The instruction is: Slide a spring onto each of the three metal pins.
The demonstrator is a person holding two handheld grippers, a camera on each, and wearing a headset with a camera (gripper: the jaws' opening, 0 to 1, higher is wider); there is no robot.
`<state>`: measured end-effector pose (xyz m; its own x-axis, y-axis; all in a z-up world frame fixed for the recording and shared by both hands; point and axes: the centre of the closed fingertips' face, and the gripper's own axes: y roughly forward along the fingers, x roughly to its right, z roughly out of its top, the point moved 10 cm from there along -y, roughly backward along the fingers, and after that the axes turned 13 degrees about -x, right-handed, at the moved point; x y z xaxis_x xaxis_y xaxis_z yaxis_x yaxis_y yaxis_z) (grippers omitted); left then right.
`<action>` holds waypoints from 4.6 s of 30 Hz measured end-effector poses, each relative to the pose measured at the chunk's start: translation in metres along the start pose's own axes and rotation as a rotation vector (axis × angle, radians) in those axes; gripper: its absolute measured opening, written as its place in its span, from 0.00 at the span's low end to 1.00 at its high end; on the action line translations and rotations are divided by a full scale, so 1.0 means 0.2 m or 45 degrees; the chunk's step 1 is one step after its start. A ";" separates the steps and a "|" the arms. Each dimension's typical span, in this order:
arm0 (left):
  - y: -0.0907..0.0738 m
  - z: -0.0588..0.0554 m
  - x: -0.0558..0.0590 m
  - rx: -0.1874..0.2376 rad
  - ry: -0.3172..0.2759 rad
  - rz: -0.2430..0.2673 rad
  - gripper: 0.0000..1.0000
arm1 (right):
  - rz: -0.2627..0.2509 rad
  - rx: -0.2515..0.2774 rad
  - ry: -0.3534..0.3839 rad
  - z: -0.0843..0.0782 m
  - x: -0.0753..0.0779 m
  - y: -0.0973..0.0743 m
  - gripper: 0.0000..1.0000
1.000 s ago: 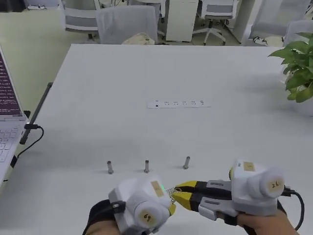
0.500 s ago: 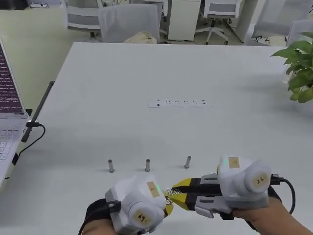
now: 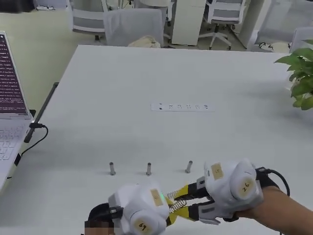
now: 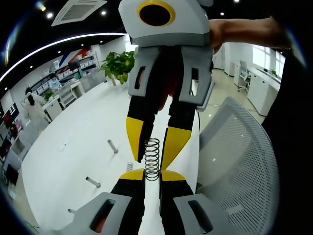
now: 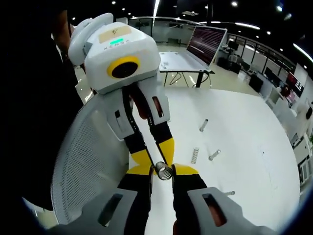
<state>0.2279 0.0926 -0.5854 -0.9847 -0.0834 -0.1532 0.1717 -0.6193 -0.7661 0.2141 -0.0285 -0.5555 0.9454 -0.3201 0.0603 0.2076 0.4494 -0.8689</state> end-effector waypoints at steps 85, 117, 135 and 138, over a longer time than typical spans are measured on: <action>-0.32 -0.63 -0.23 0.039 -0.679 0.247 0.45 | -0.014 -0.141 0.011 0.04 0.47 0.25 0.09; -0.44 -0.76 -0.27 0.094 -0.810 0.321 0.55 | 0.023 -0.159 -0.057 0.37 0.76 0.52 0.09; -0.45 -0.78 -0.27 0.101 -0.837 0.308 0.56 | 0.074 -0.157 -0.100 0.54 0.85 0.70 0.09; -0.46 -0.79 -0.28 0.102 -0.845 0.311 0.56 | 0.082 -0.158 -0.106 0.55 0.85 0.73 0.09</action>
<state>0.2714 0.2774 -0.6057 -0.7339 -0.6690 0.1171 0.4120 -0.5756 -0.7064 0.4327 0.0744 -0.6170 0.9744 -0.2215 0.0384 0.1181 0.3587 -0.9259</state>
